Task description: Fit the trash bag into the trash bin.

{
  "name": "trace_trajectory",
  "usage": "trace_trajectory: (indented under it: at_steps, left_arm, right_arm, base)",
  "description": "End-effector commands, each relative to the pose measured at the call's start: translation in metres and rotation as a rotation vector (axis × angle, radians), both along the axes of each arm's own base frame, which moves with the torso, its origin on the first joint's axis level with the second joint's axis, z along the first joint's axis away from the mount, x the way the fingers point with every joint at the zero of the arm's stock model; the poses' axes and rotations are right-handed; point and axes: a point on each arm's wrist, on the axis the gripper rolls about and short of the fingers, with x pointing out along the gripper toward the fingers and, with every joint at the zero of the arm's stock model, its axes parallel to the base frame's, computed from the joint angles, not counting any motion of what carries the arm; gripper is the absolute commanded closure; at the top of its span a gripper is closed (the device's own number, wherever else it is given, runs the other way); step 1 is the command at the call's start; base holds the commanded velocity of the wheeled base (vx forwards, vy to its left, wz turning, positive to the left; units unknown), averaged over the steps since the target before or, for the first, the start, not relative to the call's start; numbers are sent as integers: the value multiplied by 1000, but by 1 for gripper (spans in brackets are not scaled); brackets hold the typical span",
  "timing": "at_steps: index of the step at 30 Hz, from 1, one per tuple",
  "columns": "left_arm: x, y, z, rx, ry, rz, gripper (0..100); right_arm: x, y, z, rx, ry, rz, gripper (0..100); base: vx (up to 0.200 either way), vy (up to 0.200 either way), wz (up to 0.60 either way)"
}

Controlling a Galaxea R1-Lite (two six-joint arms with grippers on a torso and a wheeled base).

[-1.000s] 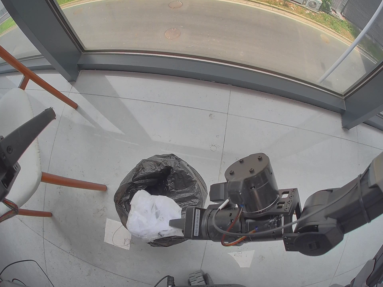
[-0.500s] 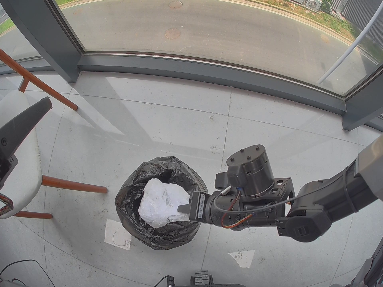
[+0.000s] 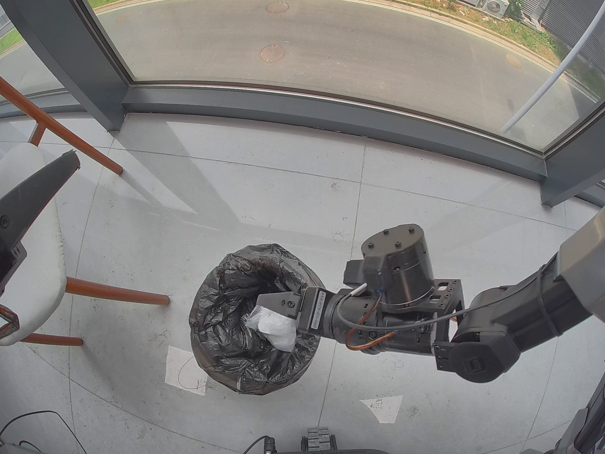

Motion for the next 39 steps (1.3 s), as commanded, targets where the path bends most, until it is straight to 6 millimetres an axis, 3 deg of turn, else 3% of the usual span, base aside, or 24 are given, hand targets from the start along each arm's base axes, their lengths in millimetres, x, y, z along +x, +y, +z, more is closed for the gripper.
trace_trajectory:
  at_steps: [1, 4, 9, 10, 13, 16, 19, 22, 25, 26, 28, 29, 32, 37, 39]
  left_arm:
    - [1, 0, -1, 2, 4, 4, 100]
    - [0, 1, 1, -2, -1, 13, 100]
    - [1, 5, 10, -37, -13, 120, 100]
    - [2, 7, 12, -50, -9, 175, 0]
    - [6, 16, 12, -46, -10, 368, 0]
    - [5, 28, 6, -9, -22, 491, 0]
    - [-20, 47, -2, -26, -61, 583, 0]
    - [-34, 53, -9, -18, -46, 617, 0]
    - [-71, 66, -23, -12, -45, 665, 0]
    - [-71, 66, -23, -12, -45, 665, 0]
    - [-95, 73, -41, 20, -2, 664, 0]
    - [-96, 73, -41, 21, -2, 664, 0]
    - [-126, 81, -71, 77, 83, 678, 0]
    - [-145, 78, -101, 123, 147, 765, 0]
    - [-143, 78, -107, 131, 154, 765, 0]
  right_arm:
    - [-30, -56, 63, 121, -105, -50, 0]
    - [-50, -86, 82, 153, -157, -68, 0]
    - [-84, -162, 98, 102, -364, -182, 0]
    - [-90, -178, 100, 84, -411, -223, 0]
    - [-112, -221, 111, 51, -558, -369, 0]
    - [-125, -242, 118, 29, -638, -485, 0]
    - [-145, -263, 114, -2, -698, -625, 0]
    - [-158, -267, 109, -31, -735, -651, 0]
    - [-182, -272, 102, -132, -856, -654, 0]
    - [-182, -272, 102, -132, -856, -654, 0]
    - [-196, -274, 92, -255, -925, -651, 0]
    - [-197, -274, 92, -260, -928, -652, 0]
    - [-223, -277, 81, -396, -980, -666, 0]
    - [-256, -275, 54, -457, -917, -703, 0]
    - [-270, -273, 41, -453, -924, -676, 0]
  base:
    - [0, 0, 0]
    - [0, 0, 0]
    - [0, 0, 0]
    - [0, 0, 0]
    - [0, 0, 0]
    - [0, 0, 0]
    - [0, 0, 0]
    - [0, 0, 0]
    - [0, 0, 0]
    - [0, 0, 0]
    - [0, 0, 0]
    - [0, 0, 0]
    - [0, 0, 0]
    - [0, 0, 0]
    - [0, 0, 0]
